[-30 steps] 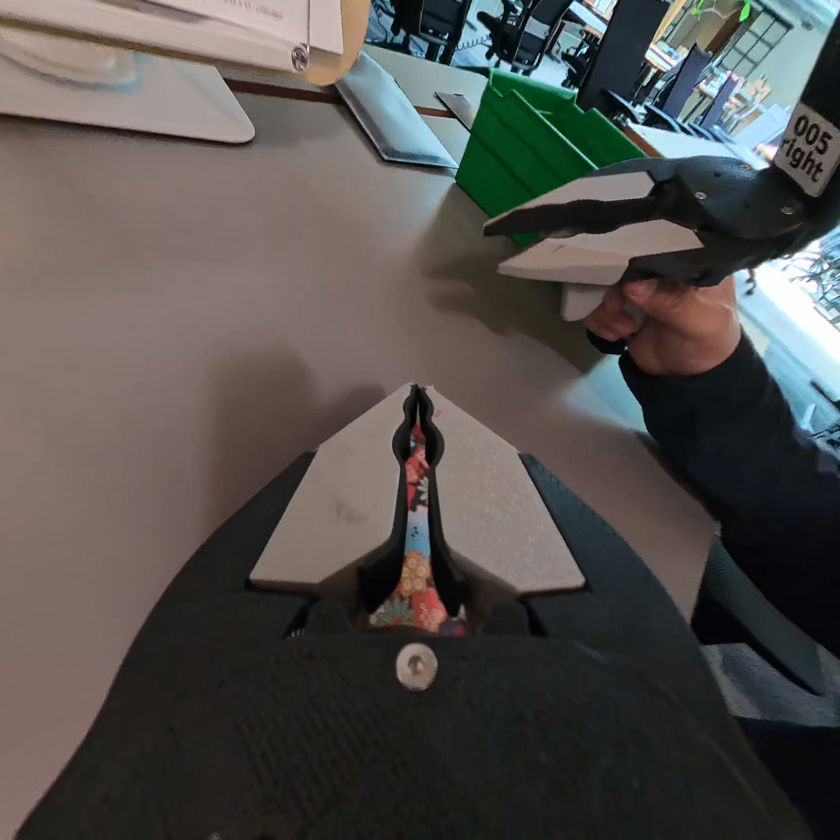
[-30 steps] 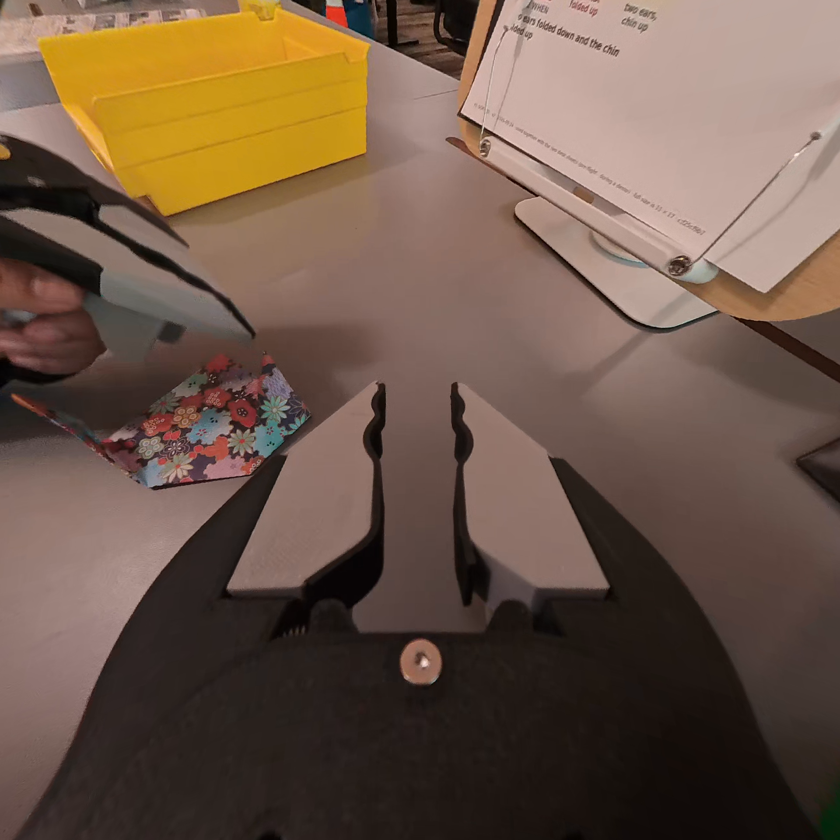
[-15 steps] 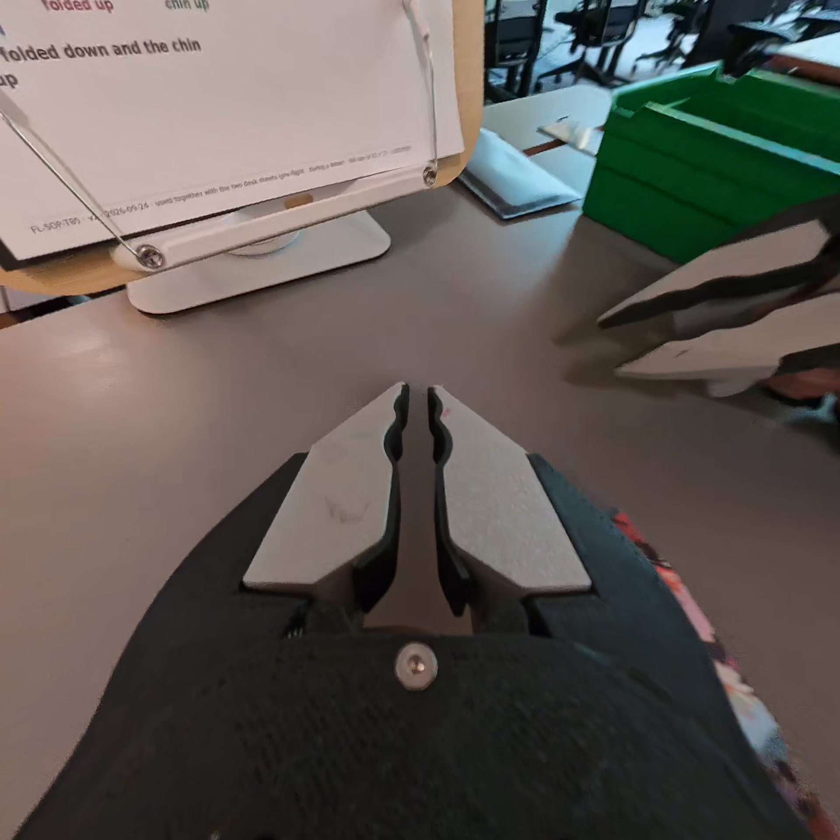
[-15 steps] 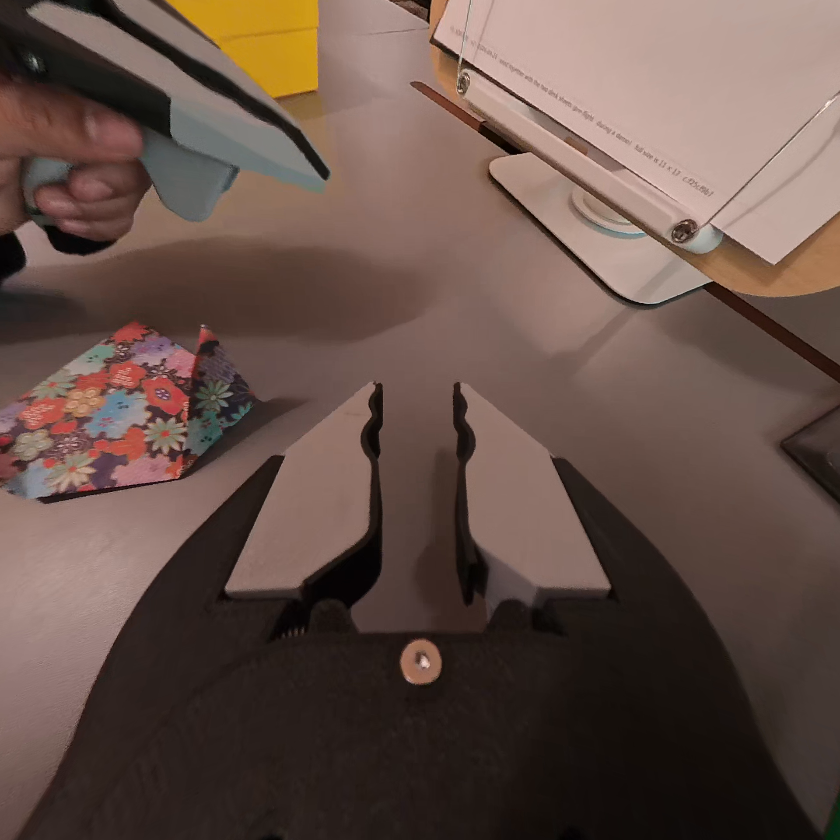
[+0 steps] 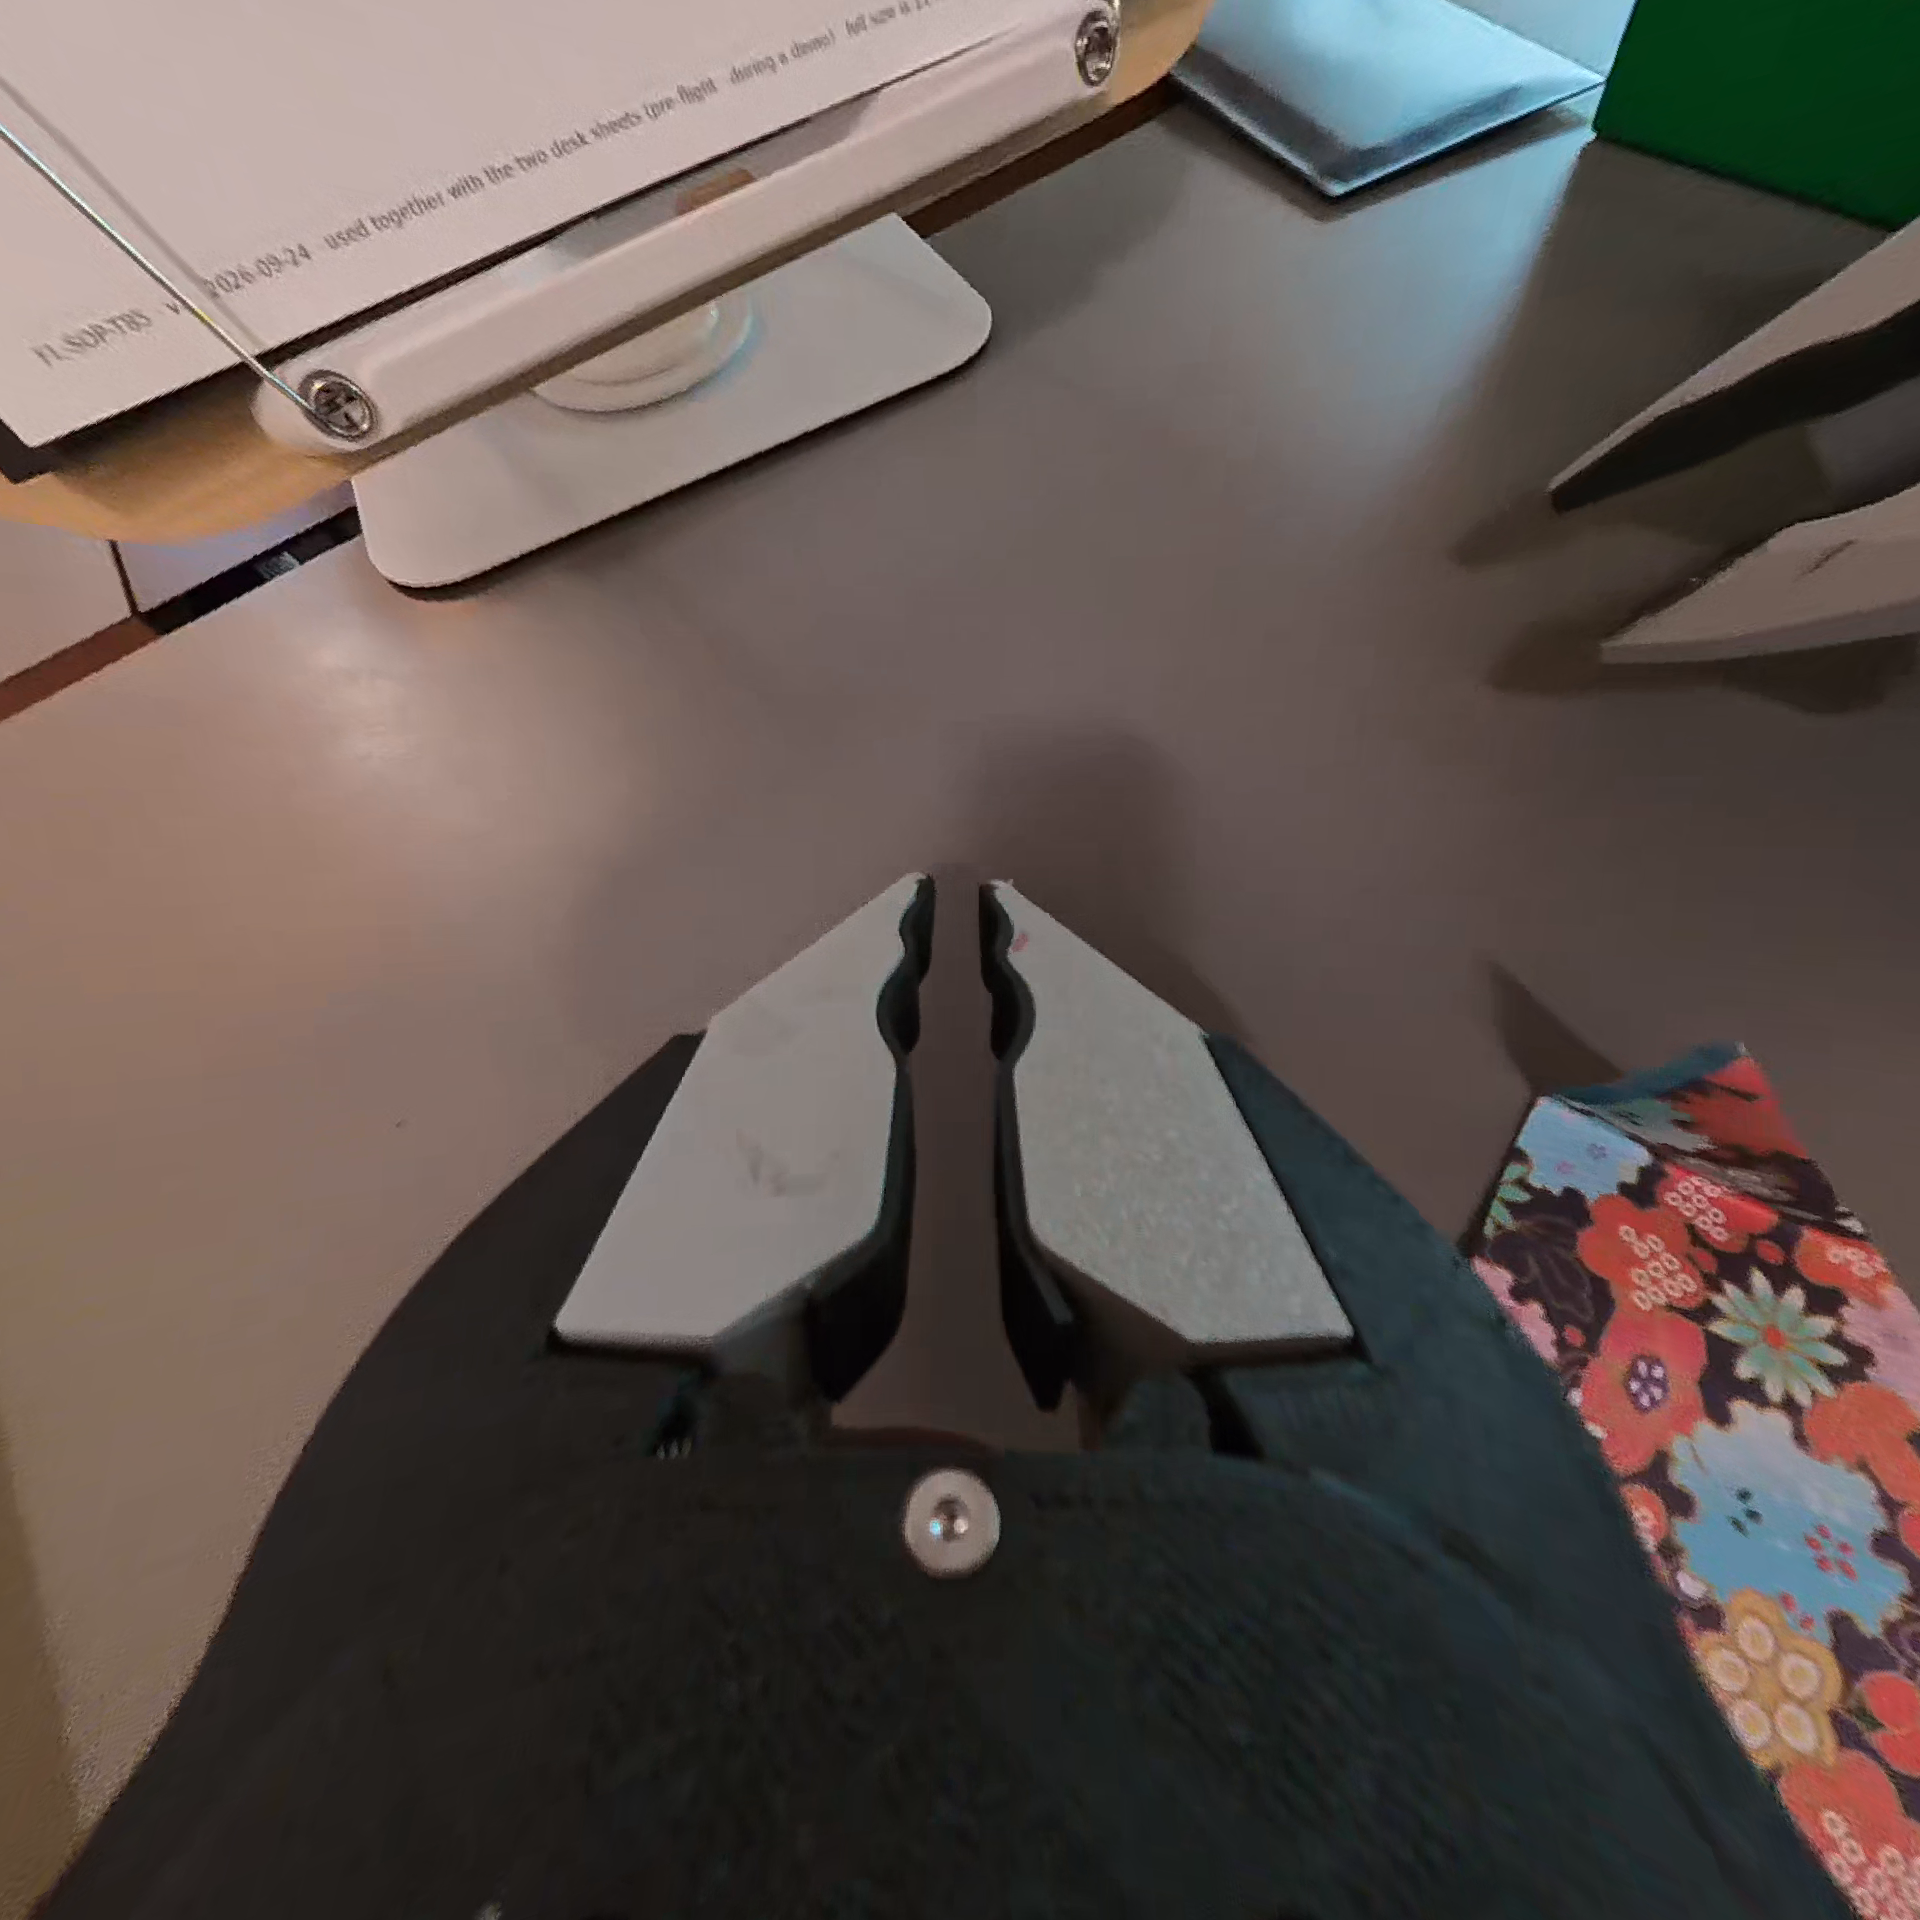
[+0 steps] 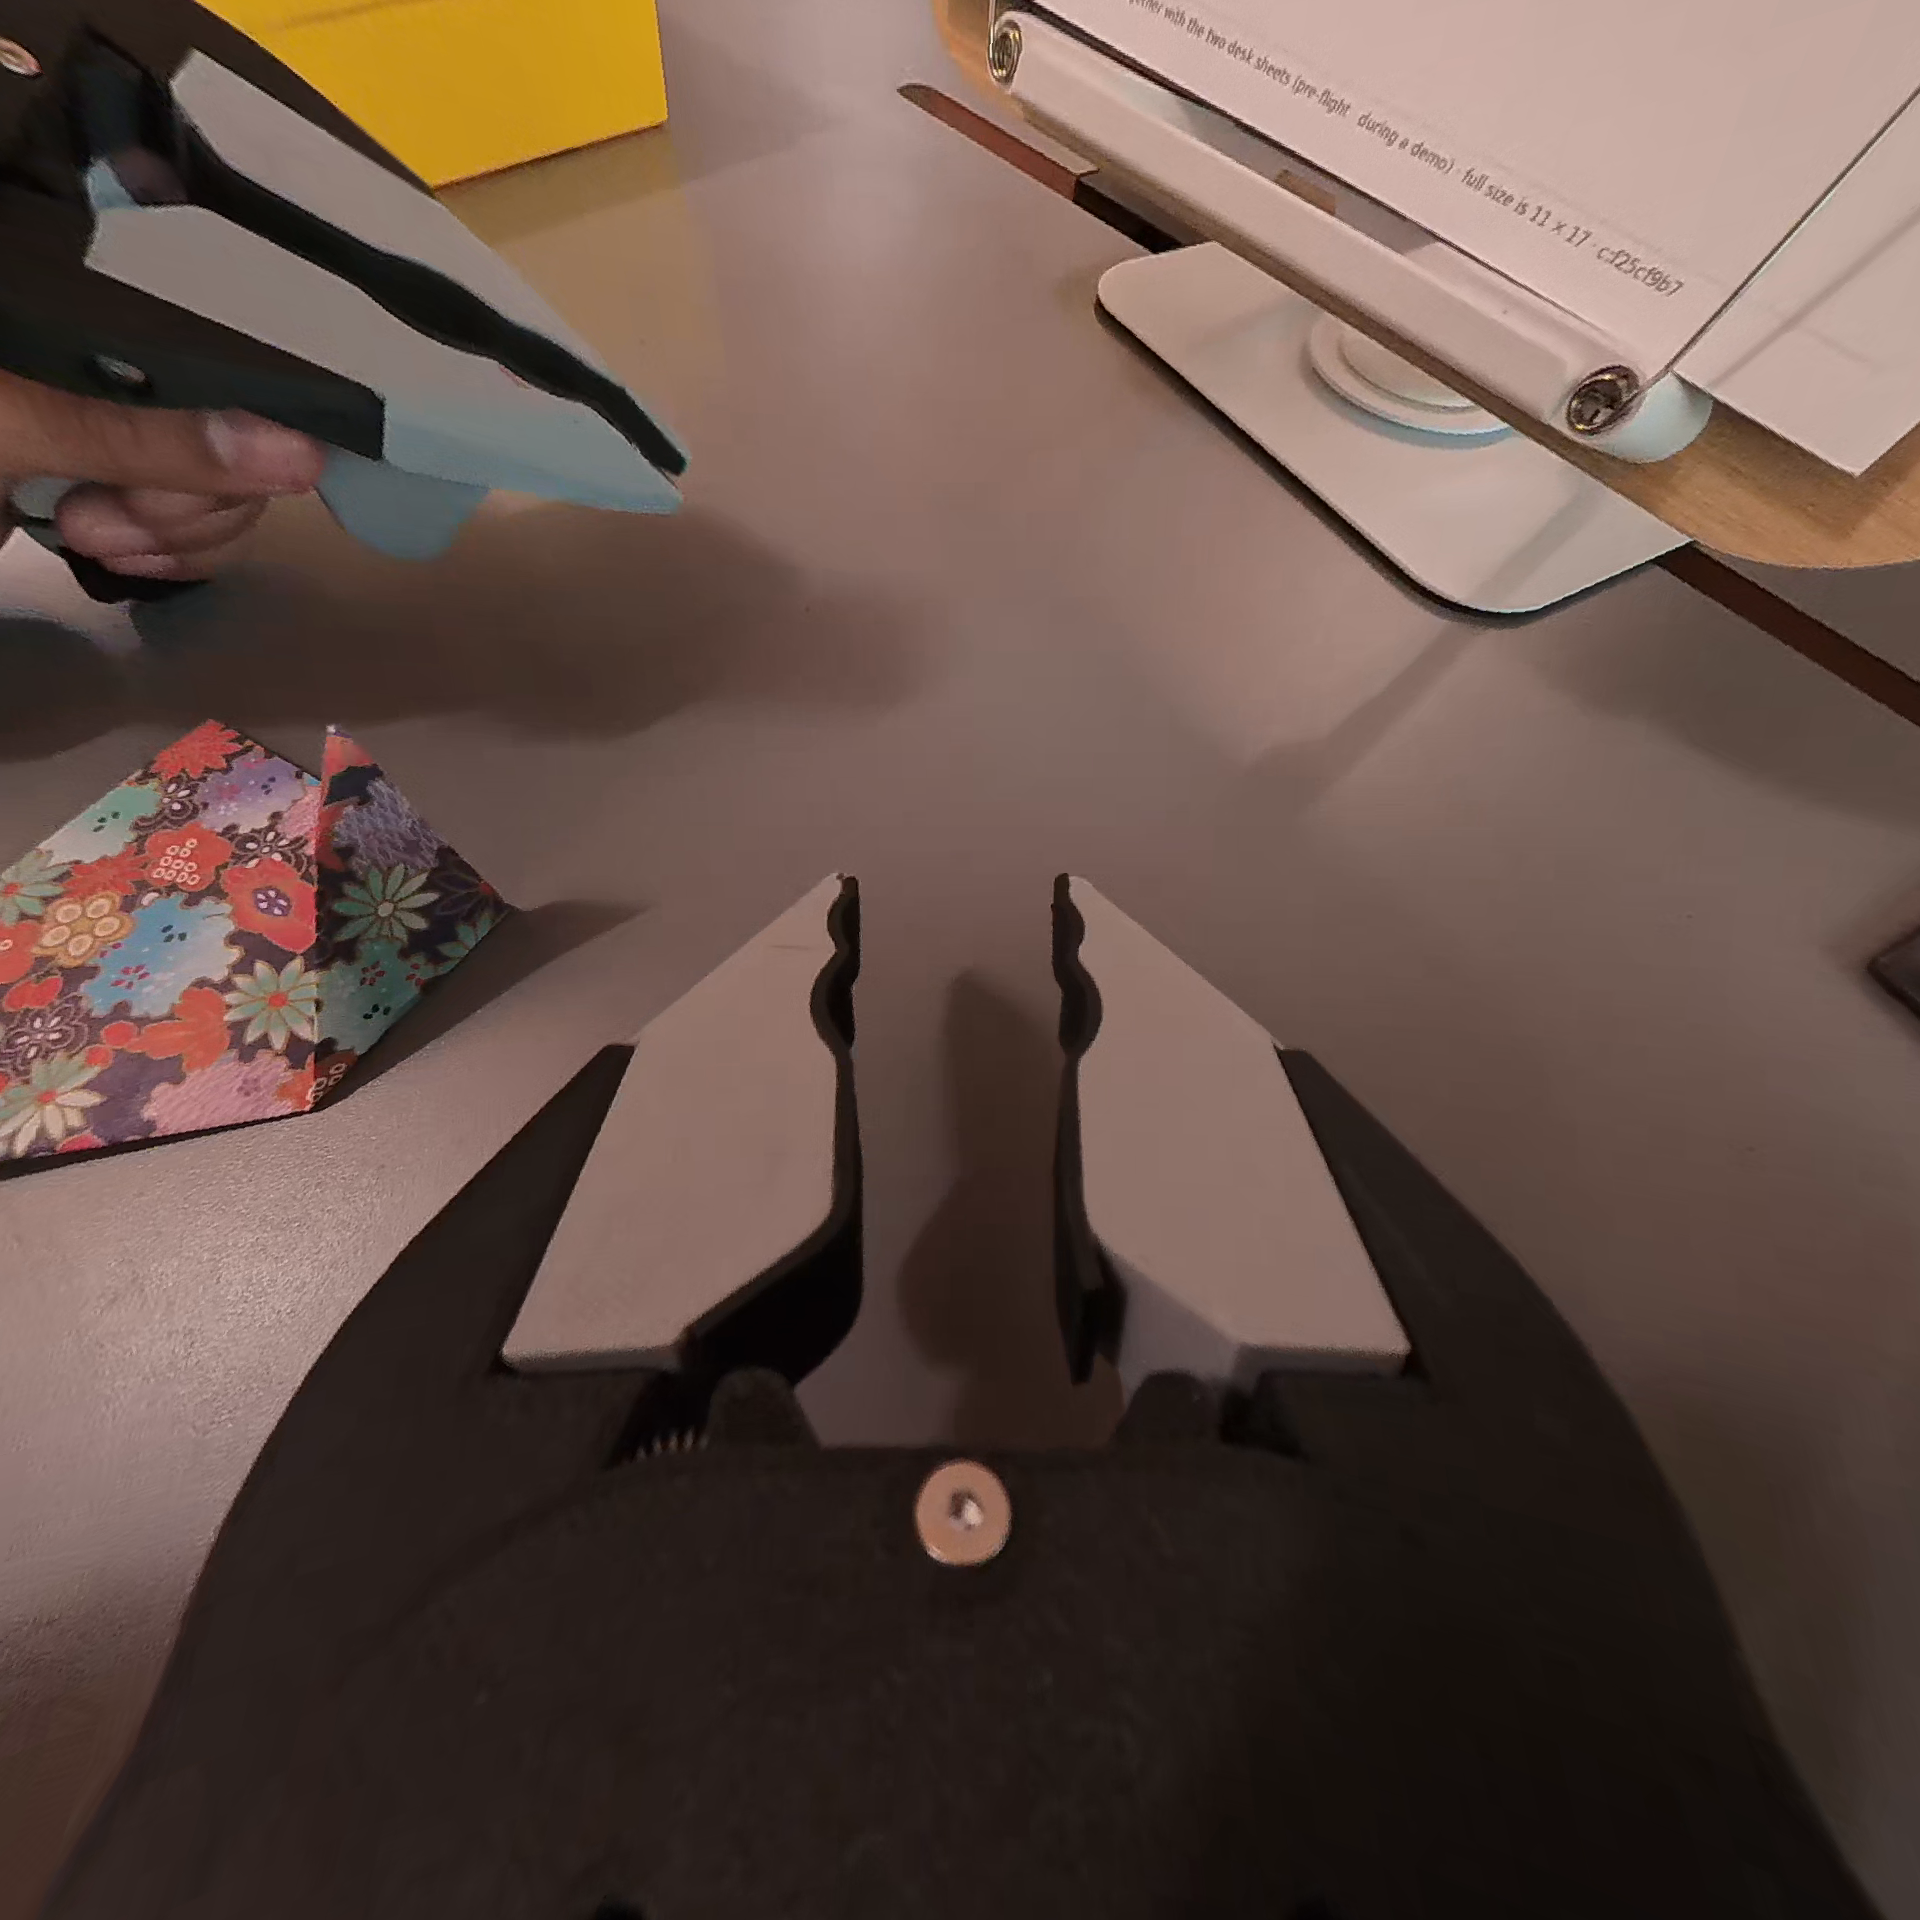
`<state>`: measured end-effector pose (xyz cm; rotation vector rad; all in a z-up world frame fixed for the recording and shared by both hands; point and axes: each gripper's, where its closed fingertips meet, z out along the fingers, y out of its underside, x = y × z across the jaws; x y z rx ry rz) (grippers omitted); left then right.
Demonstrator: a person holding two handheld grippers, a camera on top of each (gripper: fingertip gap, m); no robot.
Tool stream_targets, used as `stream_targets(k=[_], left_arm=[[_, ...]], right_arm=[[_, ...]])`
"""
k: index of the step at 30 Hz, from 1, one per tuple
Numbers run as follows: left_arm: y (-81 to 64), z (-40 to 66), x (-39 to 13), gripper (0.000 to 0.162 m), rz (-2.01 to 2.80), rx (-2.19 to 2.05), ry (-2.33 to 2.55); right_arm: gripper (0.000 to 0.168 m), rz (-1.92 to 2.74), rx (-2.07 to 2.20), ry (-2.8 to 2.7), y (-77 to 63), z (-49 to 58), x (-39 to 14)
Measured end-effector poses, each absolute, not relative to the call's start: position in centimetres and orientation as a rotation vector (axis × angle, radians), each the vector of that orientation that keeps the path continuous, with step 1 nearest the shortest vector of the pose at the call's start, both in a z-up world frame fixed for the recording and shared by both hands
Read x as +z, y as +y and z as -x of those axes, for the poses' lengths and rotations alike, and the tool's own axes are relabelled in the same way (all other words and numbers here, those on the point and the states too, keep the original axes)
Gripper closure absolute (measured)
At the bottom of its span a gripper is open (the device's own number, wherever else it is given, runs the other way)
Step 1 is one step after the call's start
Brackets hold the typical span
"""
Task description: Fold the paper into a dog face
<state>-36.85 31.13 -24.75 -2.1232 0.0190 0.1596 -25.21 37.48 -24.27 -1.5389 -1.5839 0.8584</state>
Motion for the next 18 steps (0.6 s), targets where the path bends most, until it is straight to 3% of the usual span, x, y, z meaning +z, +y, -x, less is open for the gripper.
stream_targets(k=[18], left_arm=[[31.2, 36.9, -24.6, 0.155, 2.109, 0.168, 0.023]], right_arm=[[0.133, 1.612, 0.769, -1.669, 37.7, 25.4, -26.2]])
